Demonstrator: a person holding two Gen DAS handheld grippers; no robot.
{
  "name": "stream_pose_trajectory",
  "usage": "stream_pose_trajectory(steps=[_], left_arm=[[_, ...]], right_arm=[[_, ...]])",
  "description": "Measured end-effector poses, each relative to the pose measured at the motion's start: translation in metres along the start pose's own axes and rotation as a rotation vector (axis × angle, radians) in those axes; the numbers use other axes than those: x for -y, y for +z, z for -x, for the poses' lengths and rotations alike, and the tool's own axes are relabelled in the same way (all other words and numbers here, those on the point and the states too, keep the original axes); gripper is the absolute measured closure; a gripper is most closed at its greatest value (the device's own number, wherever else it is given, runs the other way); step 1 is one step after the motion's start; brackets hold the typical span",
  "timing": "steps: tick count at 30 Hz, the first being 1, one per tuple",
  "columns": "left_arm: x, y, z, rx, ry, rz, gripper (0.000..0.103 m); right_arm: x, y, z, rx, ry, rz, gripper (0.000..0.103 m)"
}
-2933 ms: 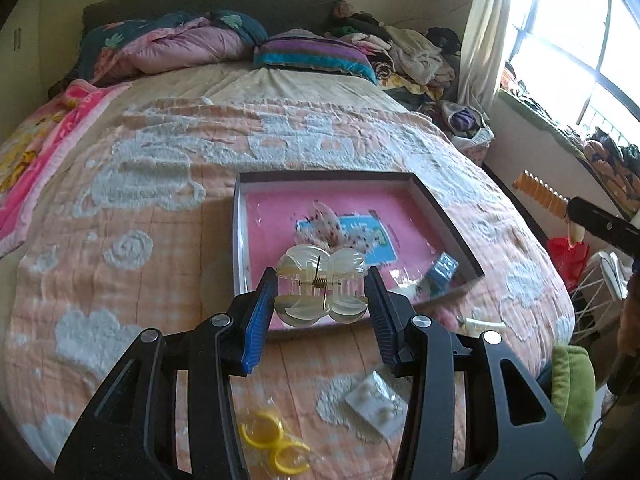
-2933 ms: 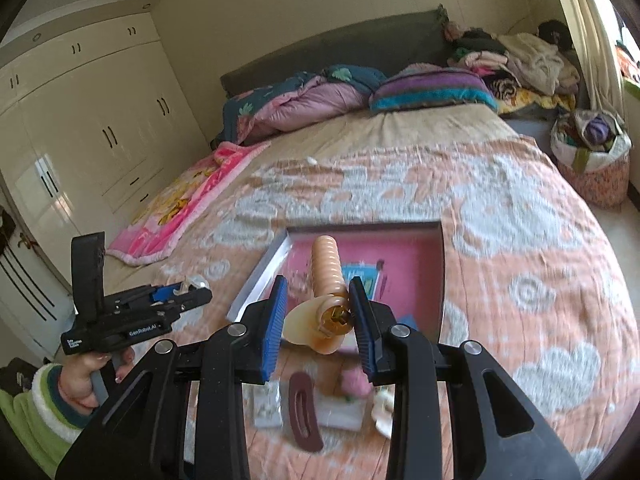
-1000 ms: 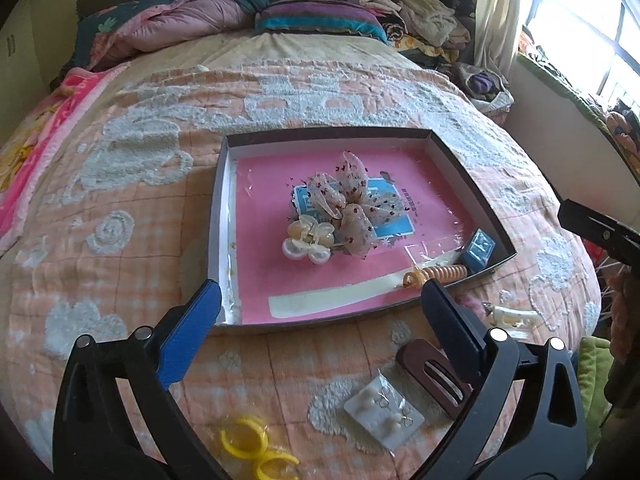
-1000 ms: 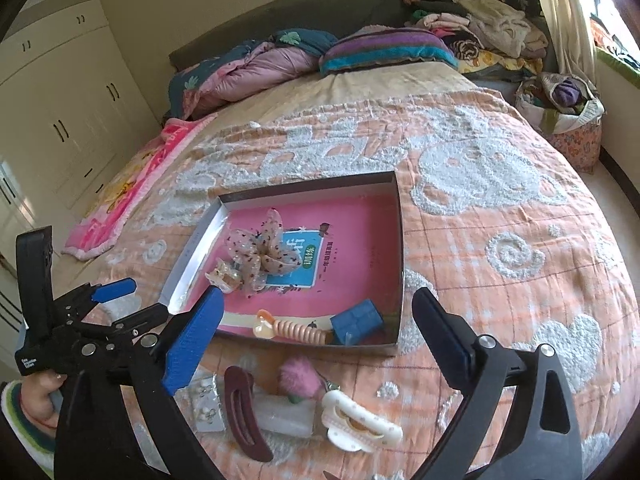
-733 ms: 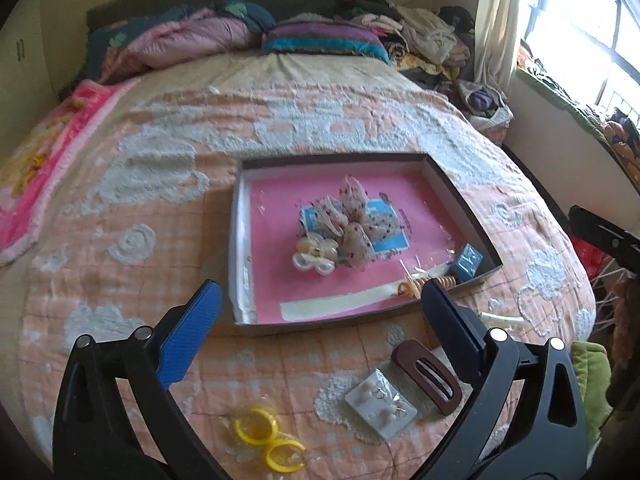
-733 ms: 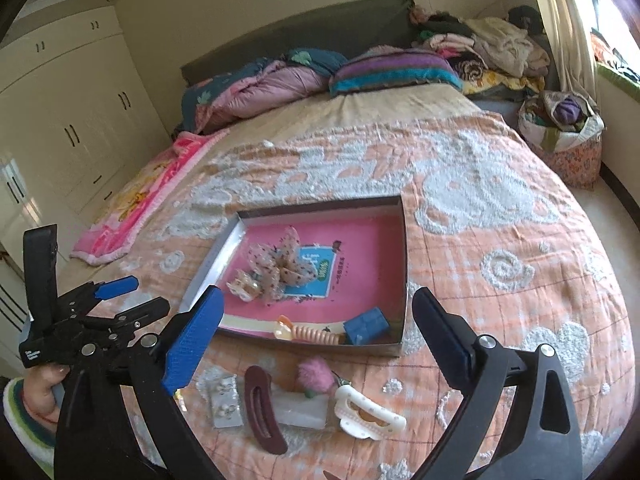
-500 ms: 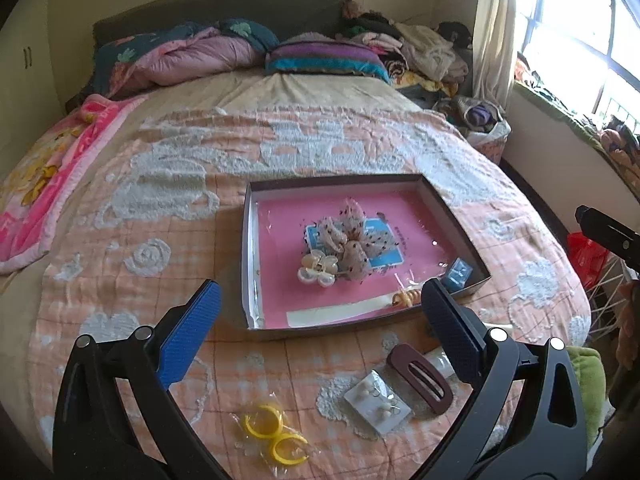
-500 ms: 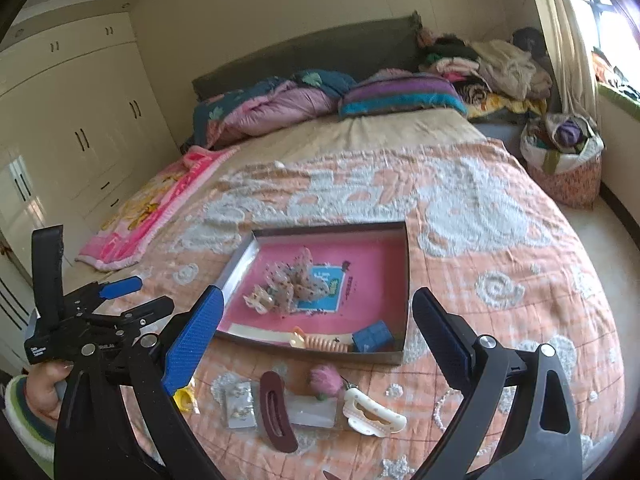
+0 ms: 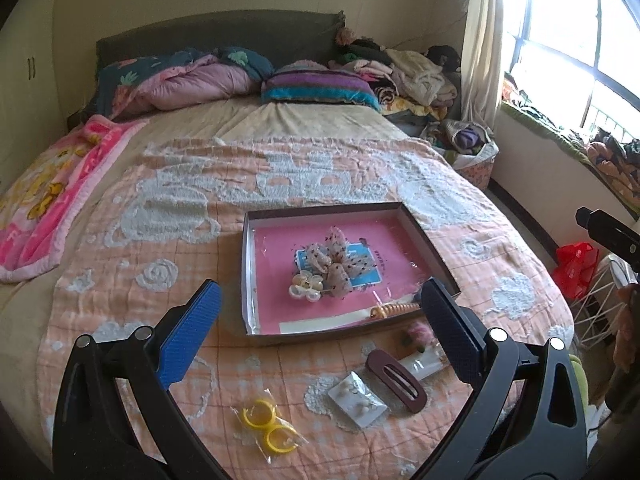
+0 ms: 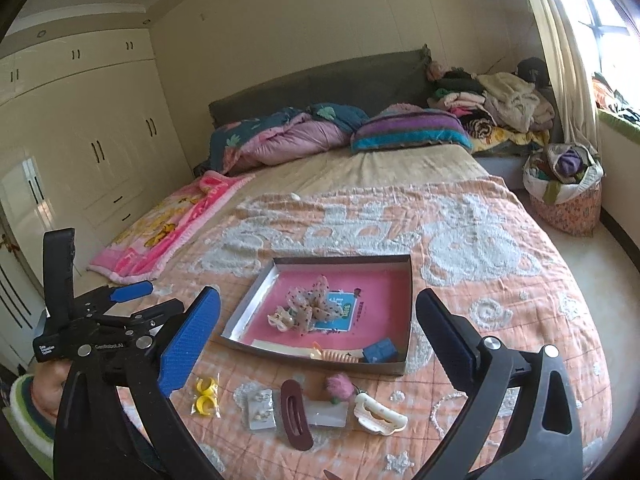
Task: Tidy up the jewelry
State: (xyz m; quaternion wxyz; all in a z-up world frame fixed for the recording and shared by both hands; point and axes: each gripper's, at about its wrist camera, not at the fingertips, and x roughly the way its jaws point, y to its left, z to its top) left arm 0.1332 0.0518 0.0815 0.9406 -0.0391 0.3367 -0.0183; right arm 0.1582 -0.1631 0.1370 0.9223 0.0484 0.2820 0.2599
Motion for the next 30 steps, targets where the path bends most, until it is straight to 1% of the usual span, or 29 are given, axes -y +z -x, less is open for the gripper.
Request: stream_pose_trajectory(steps=[7,16,24,30], left_arm=[[0.007,0.002,0.021,0.033,-0.001,-0.01,0.009],[0.014,0.003,0.044,0.068,-0.002,-0.029,0.009],[0.017,-0.006,0.058,0.076,-0.002,-0.038,0.009],[0.017,-0.017,0.062,0.07,-0.001,-0.04,0.009]], right_arm=[[-0.007,0.003,0.025,0.041,0.011,0.012,0.005],[-0.014,0.004,0.05,0.071,0.023,0.028,0.005],[-0.019,-0.001,0.061,0.073,0.025,0.043,0.004],[-0.024,-0.014,0.066,0.061,0.024,0.048,0.004]])
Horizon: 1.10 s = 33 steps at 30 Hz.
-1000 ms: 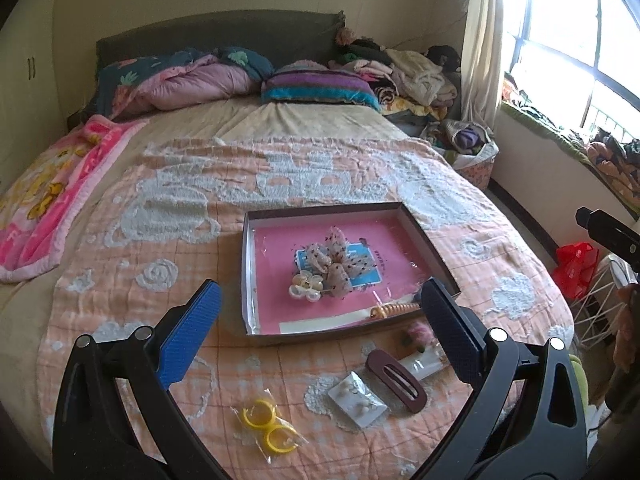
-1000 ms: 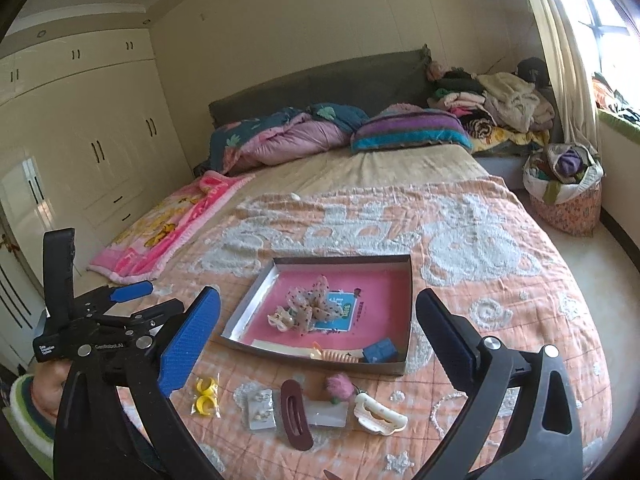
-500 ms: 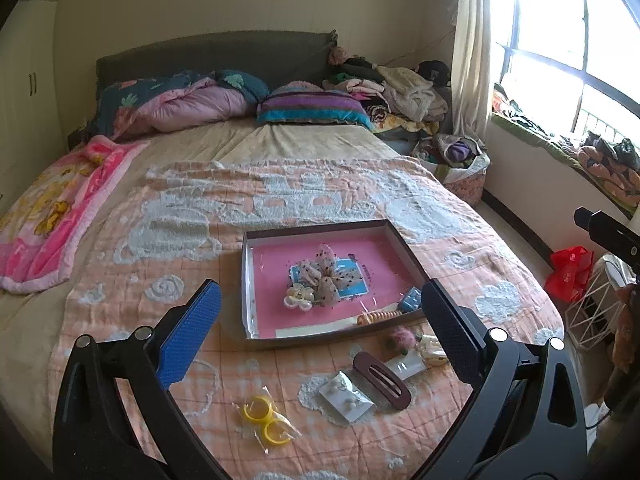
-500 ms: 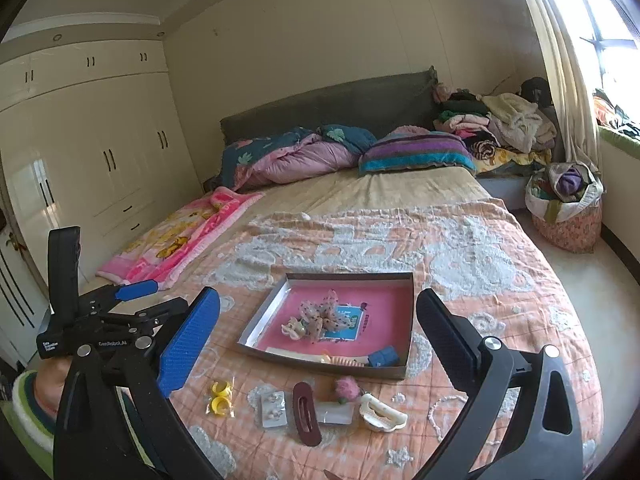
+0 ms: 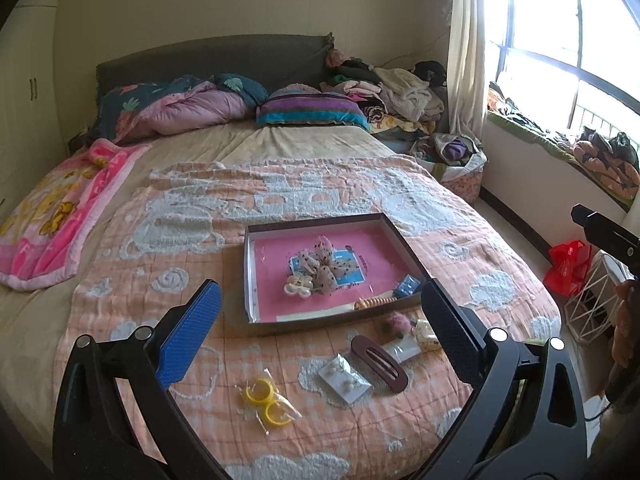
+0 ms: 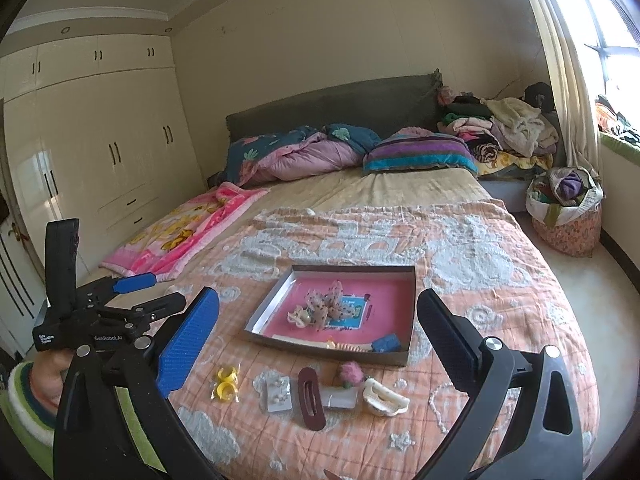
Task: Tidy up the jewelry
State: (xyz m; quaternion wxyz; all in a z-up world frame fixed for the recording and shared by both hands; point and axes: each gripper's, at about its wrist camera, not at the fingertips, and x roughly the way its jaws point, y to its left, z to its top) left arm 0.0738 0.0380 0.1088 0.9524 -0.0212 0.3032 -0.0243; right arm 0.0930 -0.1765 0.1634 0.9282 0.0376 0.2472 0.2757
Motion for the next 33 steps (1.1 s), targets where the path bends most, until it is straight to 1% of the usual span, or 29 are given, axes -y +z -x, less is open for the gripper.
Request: stream_pose_trajectory(steps=[15,25,33], left_arm=[[0.01,-0.038,-0.009,-0.064,-0.001,-0.037,0.009],[0.018,-0.059,-0.02,-0.112,0.004,-0.057,0.009],[0.017,-0.072,-0.028,-0.143,0.01,-0.057,0.009]], right_arm=[[-0.002,-0.033,-0.008,-0.066,-0.013,-0.022,0.004],[0.011,-0.056,-0.016,-0.116,-0.032,-0.066,0.004],[0.021,-0.075,-0.023,-0.153,-0.067,-0.085,0.004]])
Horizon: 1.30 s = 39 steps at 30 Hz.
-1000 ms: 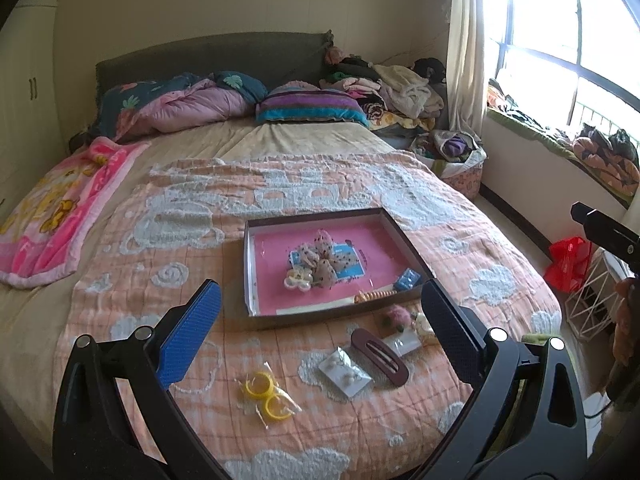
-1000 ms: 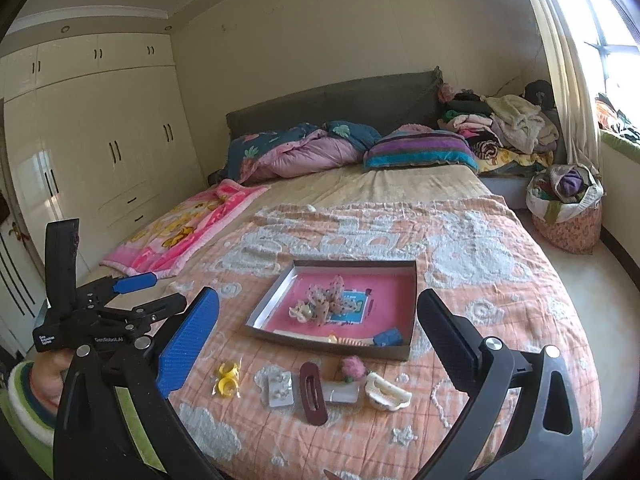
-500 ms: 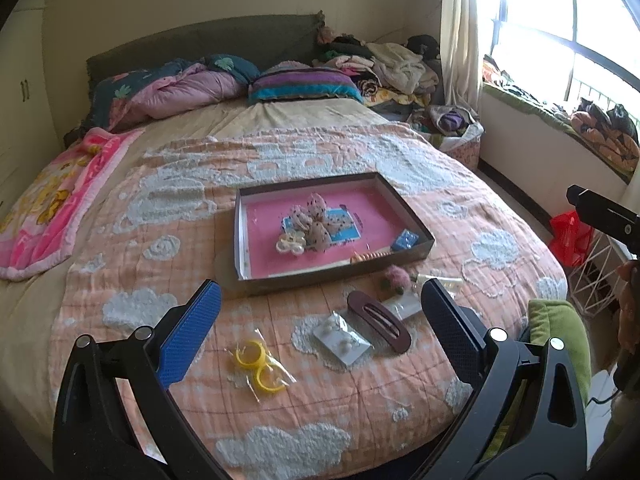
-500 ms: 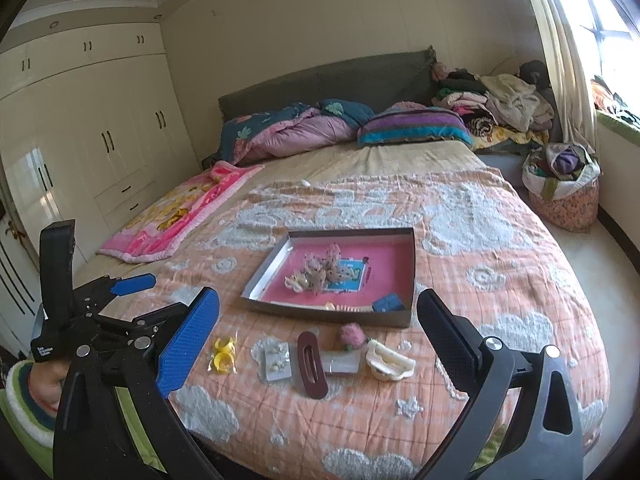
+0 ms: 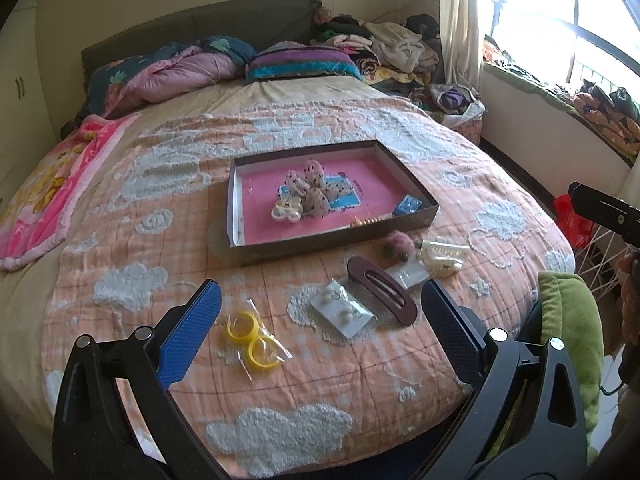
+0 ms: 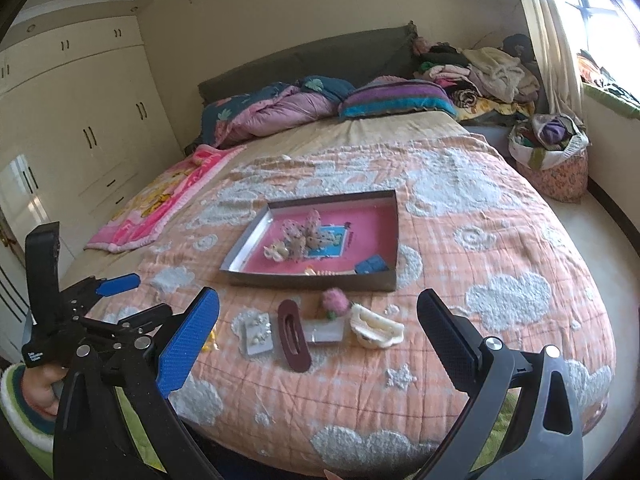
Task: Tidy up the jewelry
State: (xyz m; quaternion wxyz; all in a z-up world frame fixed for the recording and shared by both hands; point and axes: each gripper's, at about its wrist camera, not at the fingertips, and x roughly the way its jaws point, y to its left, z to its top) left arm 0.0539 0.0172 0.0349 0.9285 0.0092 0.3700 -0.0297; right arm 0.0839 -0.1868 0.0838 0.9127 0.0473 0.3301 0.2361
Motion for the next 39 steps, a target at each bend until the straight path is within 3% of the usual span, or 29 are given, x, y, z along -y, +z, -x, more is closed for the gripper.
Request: stream_pose_trajectory(steps=[27,39], left_arm=[[-0.013,-0.05,-0.046,-0.124,0.015,0.038,0.009],[-0.051,-0.066,-0.08,-0.175,0.028,0.171,0.009]], right_arm=[[-0.004,-0.055,-0.068,-0.211,0.011,-0.065,0.004],[0.031,-0.071,-0.136,-0.363,0.061,-0.372,0.004]])
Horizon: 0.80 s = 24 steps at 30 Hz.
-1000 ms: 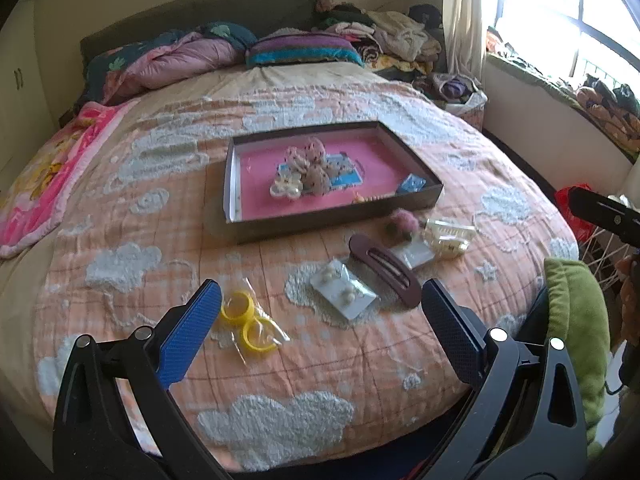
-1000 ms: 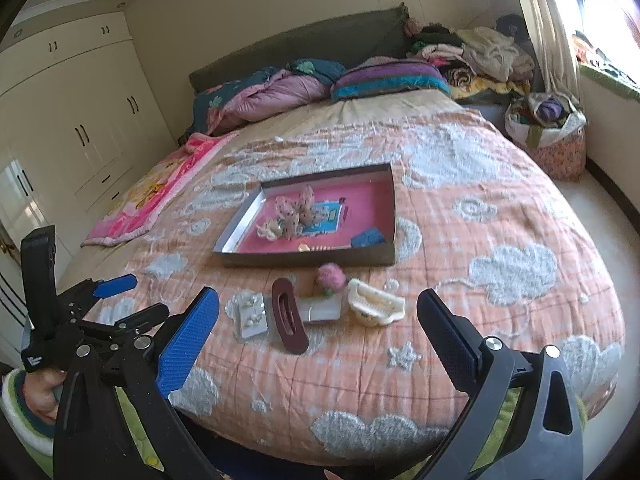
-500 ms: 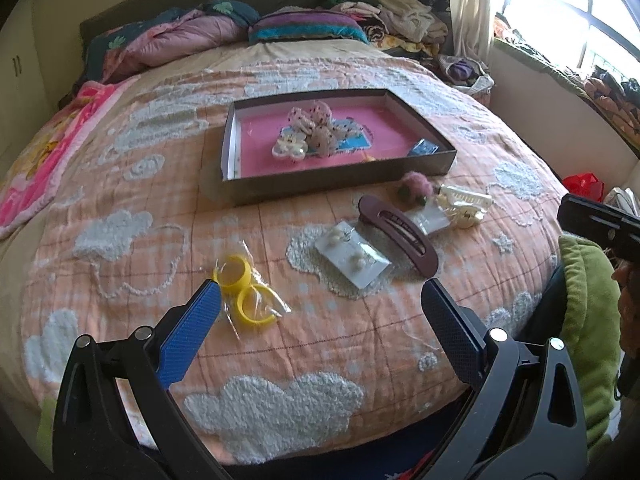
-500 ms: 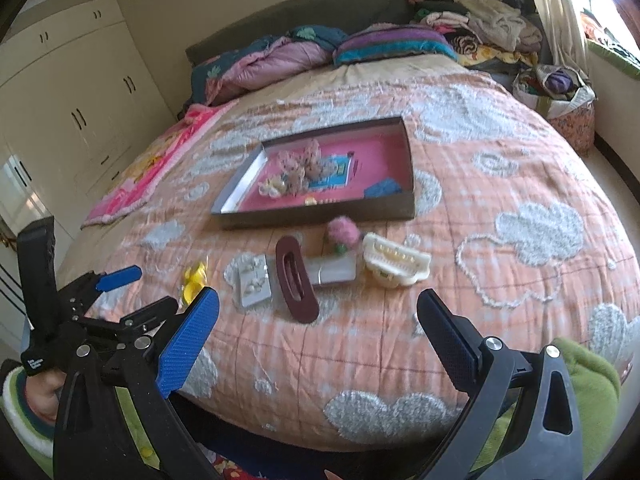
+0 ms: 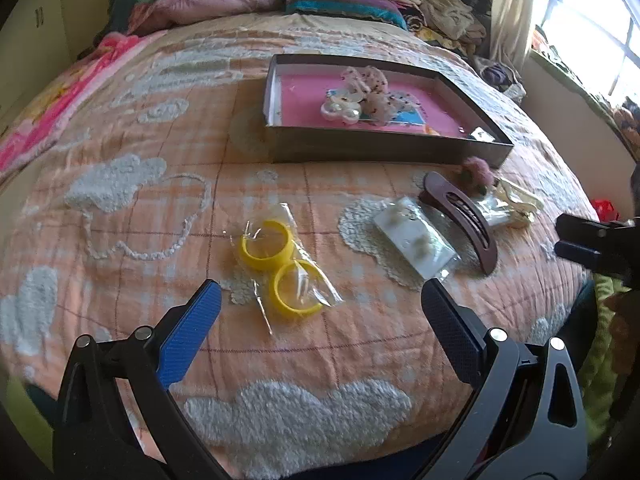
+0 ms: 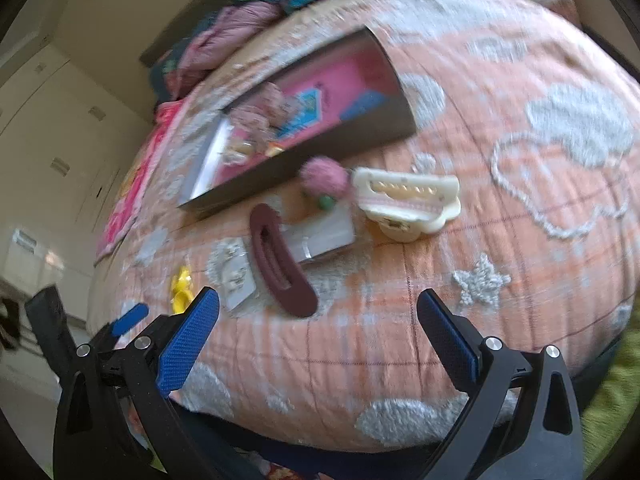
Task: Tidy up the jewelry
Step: 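Grasp the yellow bangle bag with the left tool while the right grasps a small clear bag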
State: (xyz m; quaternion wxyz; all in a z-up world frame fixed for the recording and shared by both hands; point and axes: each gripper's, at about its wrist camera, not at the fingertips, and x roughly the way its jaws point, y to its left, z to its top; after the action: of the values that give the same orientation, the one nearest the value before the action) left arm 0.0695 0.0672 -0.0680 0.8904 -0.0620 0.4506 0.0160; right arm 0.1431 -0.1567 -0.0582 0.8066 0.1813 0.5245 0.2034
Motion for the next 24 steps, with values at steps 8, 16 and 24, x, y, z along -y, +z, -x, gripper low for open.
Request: stream_pose_trajectory(steps=[8,16,24], left_arm=[[-0.017,0.003,-0.016,-0.015,-0.033,0.071,0.009],[-0.029,0.005,-0.033,-0.045,-0.077,0.142,0.01],[-0.03,0.008,-0.041,-0.051,-0.087,0.138,0.039]], right_arm=[[0.012,0.014,-0.036,-0.036,0.007,-0.109,0.013],[0.011,0.034,-0.057,-0.017,0.033,-0.168,0.049],[0.003,0.039,-0.046,0.047,0.094,-0.143,0.083]])
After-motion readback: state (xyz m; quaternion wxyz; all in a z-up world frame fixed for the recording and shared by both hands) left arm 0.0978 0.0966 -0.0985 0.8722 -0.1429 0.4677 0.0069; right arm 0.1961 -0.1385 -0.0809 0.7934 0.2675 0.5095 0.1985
